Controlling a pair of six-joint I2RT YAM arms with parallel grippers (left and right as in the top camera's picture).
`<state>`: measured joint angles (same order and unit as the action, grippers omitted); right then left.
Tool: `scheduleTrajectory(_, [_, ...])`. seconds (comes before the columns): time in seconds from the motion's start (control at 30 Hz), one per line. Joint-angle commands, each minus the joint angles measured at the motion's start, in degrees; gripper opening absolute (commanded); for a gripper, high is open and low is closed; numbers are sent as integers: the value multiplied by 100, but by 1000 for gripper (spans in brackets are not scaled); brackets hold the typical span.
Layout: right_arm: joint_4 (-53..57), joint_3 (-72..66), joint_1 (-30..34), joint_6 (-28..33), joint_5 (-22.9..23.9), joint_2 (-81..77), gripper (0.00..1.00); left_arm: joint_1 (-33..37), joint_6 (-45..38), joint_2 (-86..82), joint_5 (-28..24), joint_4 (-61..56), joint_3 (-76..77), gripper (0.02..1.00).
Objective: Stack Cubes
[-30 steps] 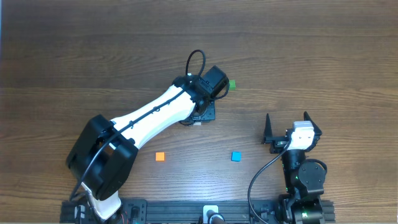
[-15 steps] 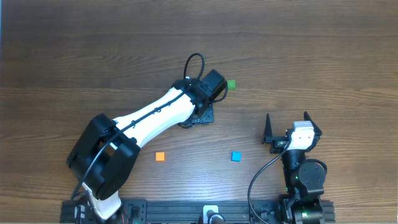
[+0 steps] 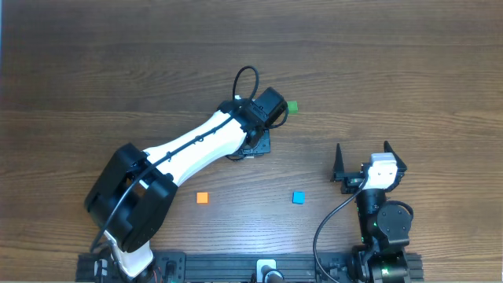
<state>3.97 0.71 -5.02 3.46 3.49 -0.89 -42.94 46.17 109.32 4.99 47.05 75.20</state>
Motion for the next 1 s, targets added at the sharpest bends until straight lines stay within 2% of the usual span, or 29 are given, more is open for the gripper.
scheduleTrajectory(0.03, [7, -42, 33, 26, -48, 57, 993, 46, 83, 140, 133, -20, -42, 172])
scheduleTrajectory(0.37, [7, -42, 33, 26, -48, 57, 993, 46, 125, 227, 131, -22, -42, 189])
scheduleTrajectory(0.57, [7, -42, 33, 24, -48, 57, 993, 46, 125, 236, 131, -22, -42, 268])
scheduleTrajectory(0.7, [7, -42, 33, 24, -48, 57, 993, 46, 125, 245, 131, -22, -42, 437])
scheduleTrajectory(0.8, [7, -42, 33, 26, -48, 57, 993, 46, 125, 245, 131, -20, -42, 647])
scheduleTrajectory(1.0, [7, -42, 33, 26, -48, 57, 993, 44, 125, 234, 105, -22, -42, 943])
